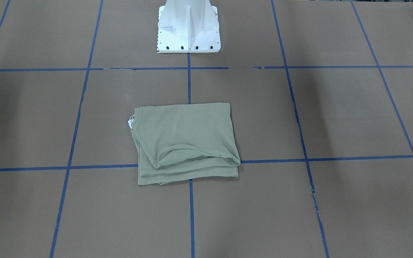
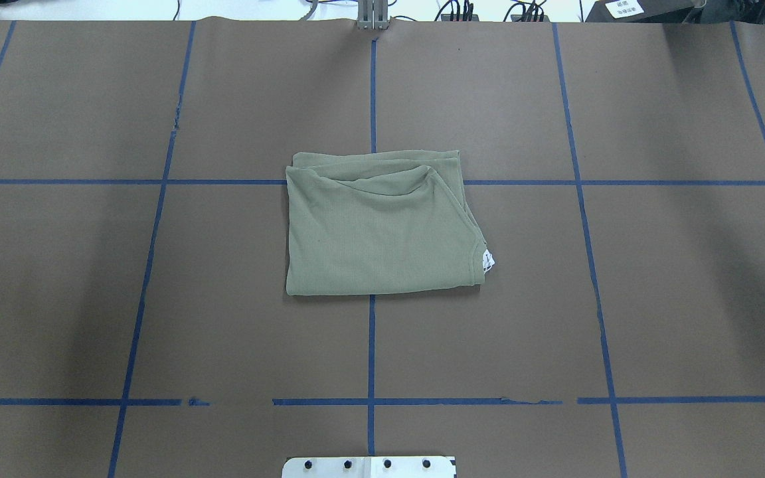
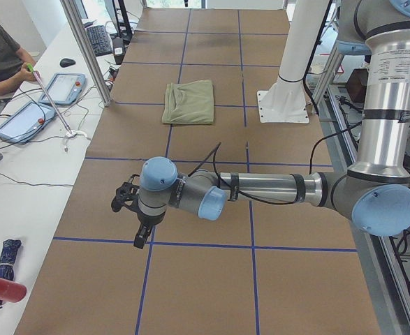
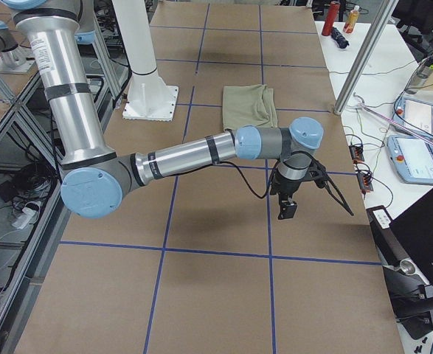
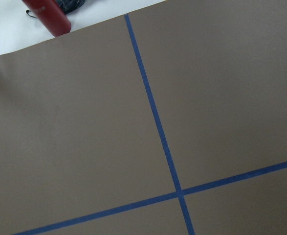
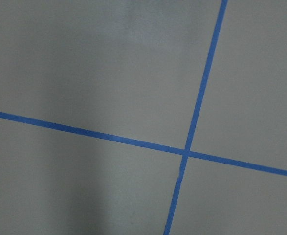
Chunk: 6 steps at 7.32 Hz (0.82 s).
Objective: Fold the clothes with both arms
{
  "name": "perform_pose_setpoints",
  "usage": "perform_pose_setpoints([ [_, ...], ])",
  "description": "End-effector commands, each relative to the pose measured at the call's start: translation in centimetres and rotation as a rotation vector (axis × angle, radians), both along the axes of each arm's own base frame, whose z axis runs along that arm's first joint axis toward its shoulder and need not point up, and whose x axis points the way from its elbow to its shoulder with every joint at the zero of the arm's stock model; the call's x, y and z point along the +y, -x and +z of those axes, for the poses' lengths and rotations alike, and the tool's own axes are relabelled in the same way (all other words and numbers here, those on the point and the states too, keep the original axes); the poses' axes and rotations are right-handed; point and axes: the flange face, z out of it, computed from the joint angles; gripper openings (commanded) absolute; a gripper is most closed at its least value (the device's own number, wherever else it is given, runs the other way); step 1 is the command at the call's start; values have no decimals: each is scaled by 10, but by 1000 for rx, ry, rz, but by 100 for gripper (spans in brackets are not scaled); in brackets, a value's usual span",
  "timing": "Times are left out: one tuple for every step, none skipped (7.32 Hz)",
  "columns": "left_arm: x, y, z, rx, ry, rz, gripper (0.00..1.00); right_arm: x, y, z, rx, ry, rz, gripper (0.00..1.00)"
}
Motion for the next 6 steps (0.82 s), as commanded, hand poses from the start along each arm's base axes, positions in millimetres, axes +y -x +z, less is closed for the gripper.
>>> perform_pose_setpoints([
  [10,1,18,-61,86,-15,100,31,-11,41,-45,95,36,100],
  [9,-5,10,-61,100,-4,100,35,-12,51,-54,139,66,100],
  [8,-21,-6,-58,119,24,100,37,-16,53,-60,162,96,100],
  [6,-23,-31,-51,153,7,100,45,-24,60,-86,188,125,100],
  [4,-24,-40,-47,181,8,100,51,-36,64,-101,197,153,100],
  [4,-23,-40,-46,178,11,100,64,-47,78,-111,203,176,100],
])
